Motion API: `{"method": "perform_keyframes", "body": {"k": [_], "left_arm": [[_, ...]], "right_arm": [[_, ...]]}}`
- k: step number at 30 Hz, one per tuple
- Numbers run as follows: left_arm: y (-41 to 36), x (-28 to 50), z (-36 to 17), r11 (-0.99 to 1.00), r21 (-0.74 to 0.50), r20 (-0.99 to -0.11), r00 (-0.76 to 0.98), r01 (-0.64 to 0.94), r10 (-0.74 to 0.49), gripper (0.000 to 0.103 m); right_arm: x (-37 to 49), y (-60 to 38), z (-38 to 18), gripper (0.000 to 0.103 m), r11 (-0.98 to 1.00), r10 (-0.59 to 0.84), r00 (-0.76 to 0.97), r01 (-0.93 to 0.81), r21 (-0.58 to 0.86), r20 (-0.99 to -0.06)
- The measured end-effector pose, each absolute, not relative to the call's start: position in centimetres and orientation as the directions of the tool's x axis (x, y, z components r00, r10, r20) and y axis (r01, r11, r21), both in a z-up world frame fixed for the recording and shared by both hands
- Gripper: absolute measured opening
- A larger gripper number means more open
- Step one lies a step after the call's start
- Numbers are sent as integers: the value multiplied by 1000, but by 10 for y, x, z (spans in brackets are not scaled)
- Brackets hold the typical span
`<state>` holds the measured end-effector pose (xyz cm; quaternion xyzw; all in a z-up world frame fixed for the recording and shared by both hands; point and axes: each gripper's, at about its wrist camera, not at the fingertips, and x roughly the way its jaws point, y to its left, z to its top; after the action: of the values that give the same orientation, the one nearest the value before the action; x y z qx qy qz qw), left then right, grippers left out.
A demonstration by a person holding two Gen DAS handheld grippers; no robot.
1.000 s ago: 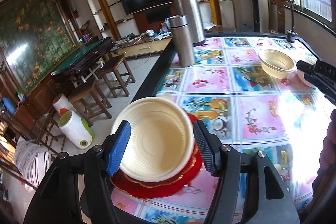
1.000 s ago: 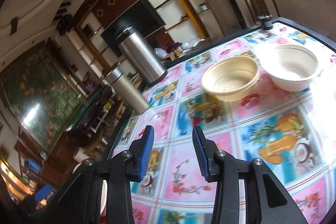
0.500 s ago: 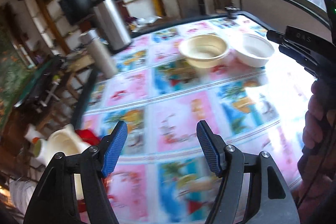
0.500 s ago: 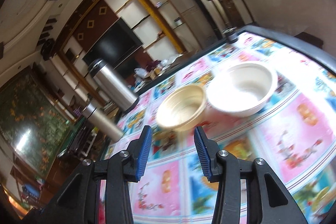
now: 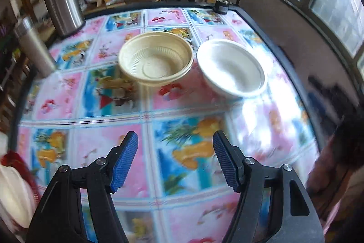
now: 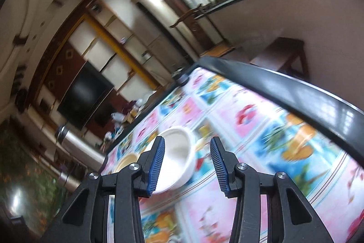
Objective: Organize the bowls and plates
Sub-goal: 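Move the open left gripper to the white bowl on the table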
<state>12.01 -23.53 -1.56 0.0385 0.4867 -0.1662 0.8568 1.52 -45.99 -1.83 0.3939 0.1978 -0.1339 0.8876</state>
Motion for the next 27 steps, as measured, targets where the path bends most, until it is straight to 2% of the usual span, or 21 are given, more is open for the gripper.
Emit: {"method": "perform_keyframes", "body": {"k": [3, 12, 15, 22, 24, 26, 27], "left_arm": [[-242, 148, -18, 945, -221, -837, 450, 242, -312, 68], [-273, 184, -49, 901, -407, -815, 386, 152, -433, 68], [-274, 194, -53, 898, -413, -819, 369, 150, -439, 68], [-267, 223, -54, 798, -573, -758, 251, 184, -602, 68], [-271, 228, -55, 751, -617, -717, 225, 237, -660, 68], [-273, 231, -67, 761, -617, -750, 140, 201, -646, 68], [-271, 231, -68, 714, -673, -708, 108, 194, -698, 68]], "right_arm": [[21, -478, -33, 46, 608, -36, 881, 394, 690, -471], [47, -474, -57, 46, 577, 142, 868, 318, 752, -477], [49, -473, -57, 46, 579, 134, 869, 321, 749, -476], [56, -461, -58, 46, 618, 94, 862, 342, 708, -499], [59, -457, -57, 46, 635, 78, 862, 345, 692, -501], [63, -453, -55, 46, 654, 57, 854, 359, 665, -517], [67, -451, -52, 46, 670, 49, 847, 365, 646, -529]]}}
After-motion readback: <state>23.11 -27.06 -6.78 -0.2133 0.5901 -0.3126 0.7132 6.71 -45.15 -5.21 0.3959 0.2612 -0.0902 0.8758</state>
